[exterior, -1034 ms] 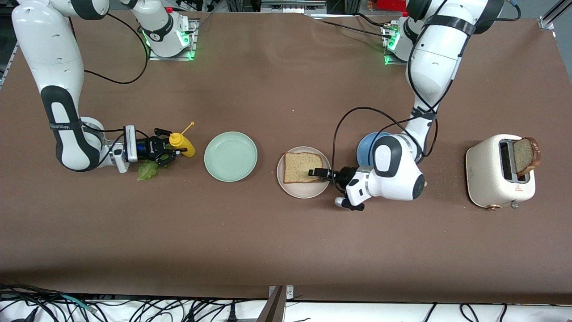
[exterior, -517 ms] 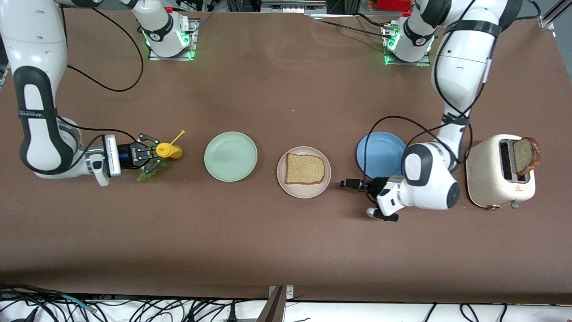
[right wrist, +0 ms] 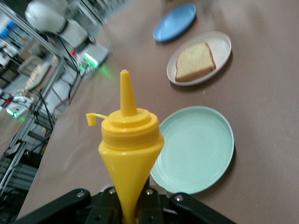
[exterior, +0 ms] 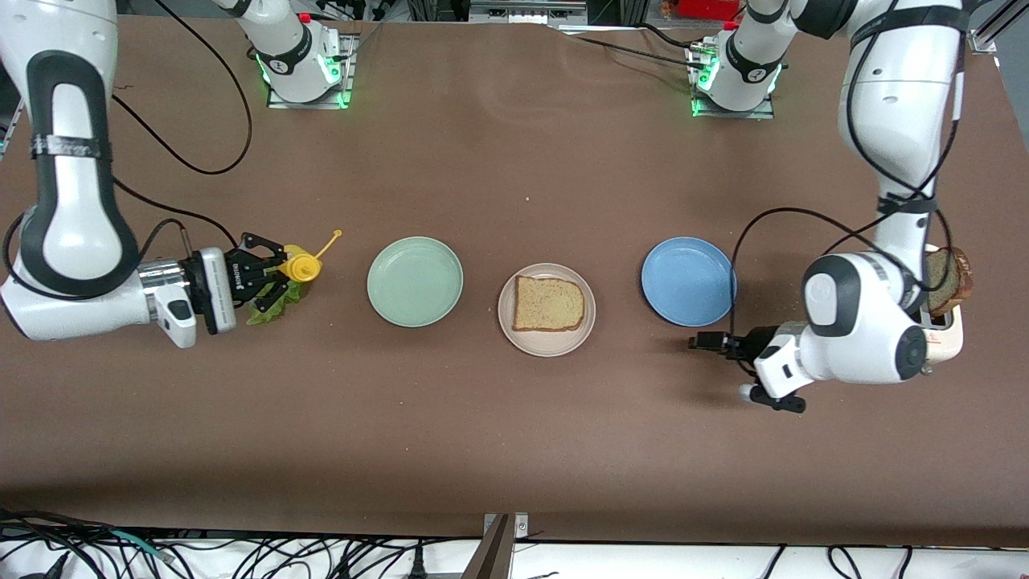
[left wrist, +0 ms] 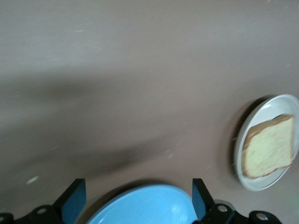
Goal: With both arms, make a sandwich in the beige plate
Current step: 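Lay the toast on the beige plate while the right gripper grasps the mustard, then lift the mustard over the toast while the left gripper returns to the toaster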
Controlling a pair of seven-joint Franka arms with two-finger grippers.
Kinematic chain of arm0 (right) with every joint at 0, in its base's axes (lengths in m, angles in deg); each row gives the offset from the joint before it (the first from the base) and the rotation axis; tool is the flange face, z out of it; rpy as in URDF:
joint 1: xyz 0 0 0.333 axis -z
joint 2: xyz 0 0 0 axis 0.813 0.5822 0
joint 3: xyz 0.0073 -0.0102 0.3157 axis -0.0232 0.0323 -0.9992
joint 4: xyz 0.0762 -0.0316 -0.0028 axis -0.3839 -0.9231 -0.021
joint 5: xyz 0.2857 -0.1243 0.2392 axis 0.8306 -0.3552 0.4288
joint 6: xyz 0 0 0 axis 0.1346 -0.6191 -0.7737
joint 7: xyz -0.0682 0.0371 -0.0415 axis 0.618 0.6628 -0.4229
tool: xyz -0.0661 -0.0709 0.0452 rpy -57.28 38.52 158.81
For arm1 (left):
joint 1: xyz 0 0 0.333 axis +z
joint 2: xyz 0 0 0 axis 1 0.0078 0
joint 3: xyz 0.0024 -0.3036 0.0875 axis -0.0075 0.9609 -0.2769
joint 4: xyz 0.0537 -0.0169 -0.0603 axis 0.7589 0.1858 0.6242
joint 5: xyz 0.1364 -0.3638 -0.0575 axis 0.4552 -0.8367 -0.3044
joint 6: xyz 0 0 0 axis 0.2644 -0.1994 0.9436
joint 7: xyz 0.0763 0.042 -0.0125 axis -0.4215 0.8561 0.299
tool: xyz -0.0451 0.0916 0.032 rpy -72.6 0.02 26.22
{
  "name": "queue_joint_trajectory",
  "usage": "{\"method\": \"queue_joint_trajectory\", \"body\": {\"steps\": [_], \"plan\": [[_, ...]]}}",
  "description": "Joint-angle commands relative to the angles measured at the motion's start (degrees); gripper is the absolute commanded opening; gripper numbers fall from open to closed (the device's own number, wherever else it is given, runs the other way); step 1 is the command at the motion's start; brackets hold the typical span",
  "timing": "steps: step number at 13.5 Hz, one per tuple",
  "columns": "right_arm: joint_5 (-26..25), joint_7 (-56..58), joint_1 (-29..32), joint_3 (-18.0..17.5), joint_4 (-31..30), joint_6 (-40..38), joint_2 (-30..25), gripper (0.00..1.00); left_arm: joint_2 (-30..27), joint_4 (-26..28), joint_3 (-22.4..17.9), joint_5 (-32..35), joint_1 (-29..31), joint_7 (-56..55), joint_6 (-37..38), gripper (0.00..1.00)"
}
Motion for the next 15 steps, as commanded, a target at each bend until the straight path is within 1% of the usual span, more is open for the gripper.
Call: {"method": "queue_joint_trajectory", "body": {"steps": [1, 4, 6, 8, 10, 13, 15], "plan": [[-4.4, -9.6, -4.2, 0.2, 2.1, 1.8, -0.2, 0.00, -3.5, 0.7, -0.1, 7.7, 2.6, 0.6, 3.9, 1.00], [-6.9, -16.8, -10.1, 0.5, 2.3, 7.4, -0.2, 0.00, -6.9, 0.7, -0.1, 13.5, 4.7, 0.6, 9.1, 1.00], [-10.8, -23.1, -15.1, 0.6, 2.4, 11.8, -0.2, 0.00, -8.5, 0.6, -0.1, 15.3, 5.4, 0.6, 11.0, 1.00], [-16.8, -31.3, -20.2, 0.2, 6.7, 13.3, -0.1, 0.00, -10.0, 0.6, -0.6, 17.2, 6.0, 0.5, 12.4, 1.00], [-24.1, -40.7, -25.6, 0.2, 9.1, 13.8, 0.0, 0.00, -12.0, 0.6, -1.7, 18.7, 5.9, 0.4, 14.0, 1.00], [-33.3, -48.4, -31.8, 0.2, 9.1, 15.2, 0.2, 0.00, -15.1, 0.5, -2.6, 21.6, 5.9, -0.1, 16.0, 1.00], [-38.5, -52.6, -34.7, 0.2, 9.1, 16.0, 0.6, 0.00, -17.4, 0.5, -2.7, 23.0, 5.9, -2.4, 17.5, 1.00]]}}
